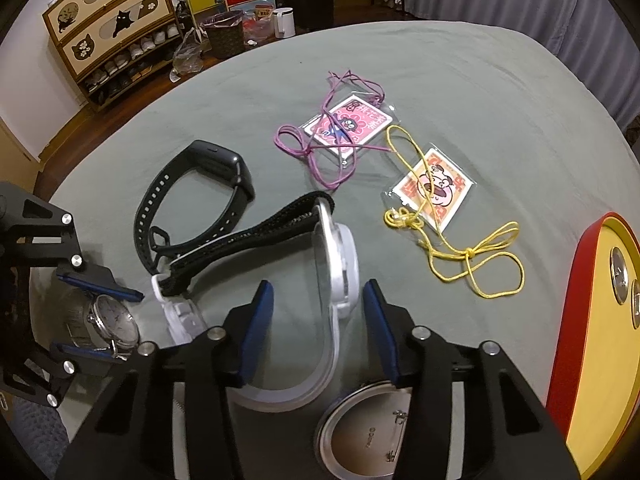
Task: Organize jewelry
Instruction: 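Close the left tool on the silver mesh watch while the right tool grips the white band, then lift the silver watch and white band off the bed with both tools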
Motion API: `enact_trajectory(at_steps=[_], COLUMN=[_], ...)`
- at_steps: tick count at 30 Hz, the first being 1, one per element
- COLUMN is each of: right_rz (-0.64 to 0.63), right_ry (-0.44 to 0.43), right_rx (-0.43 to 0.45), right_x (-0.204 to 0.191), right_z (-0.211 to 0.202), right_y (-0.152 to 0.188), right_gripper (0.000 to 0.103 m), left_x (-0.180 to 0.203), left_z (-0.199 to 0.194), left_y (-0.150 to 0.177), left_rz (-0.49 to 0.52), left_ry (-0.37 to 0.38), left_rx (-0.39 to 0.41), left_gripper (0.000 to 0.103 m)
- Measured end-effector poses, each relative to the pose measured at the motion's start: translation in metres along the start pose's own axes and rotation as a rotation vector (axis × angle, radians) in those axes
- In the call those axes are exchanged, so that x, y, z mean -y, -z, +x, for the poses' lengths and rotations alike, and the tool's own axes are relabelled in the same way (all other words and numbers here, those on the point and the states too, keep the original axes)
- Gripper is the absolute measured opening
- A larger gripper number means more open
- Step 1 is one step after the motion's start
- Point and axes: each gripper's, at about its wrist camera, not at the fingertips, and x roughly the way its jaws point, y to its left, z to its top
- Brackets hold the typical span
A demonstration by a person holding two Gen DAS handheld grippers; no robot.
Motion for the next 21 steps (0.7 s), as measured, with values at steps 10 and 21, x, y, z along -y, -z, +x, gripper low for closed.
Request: enact_trajectory(at_steps=[10,21], right_rz=[0.008,0.001], right_ry=[0.001,0.007], right_rx=[0.004,0.011], right_x=[-0.005,-0.009], right_z=[-0.003,-0.005], right_y=[0.002,0.004], right_gripper=[0.022,0.015], left_x=[-0.002,0.013], left_z=[0.000,-0.004], left_y=[-0.001,0.005], left_rz=[-0.017,-0.012], left_ry=[0.017,0.013], left_rx=[-0.003,0.008], left_gripper=[0.017,0.016])
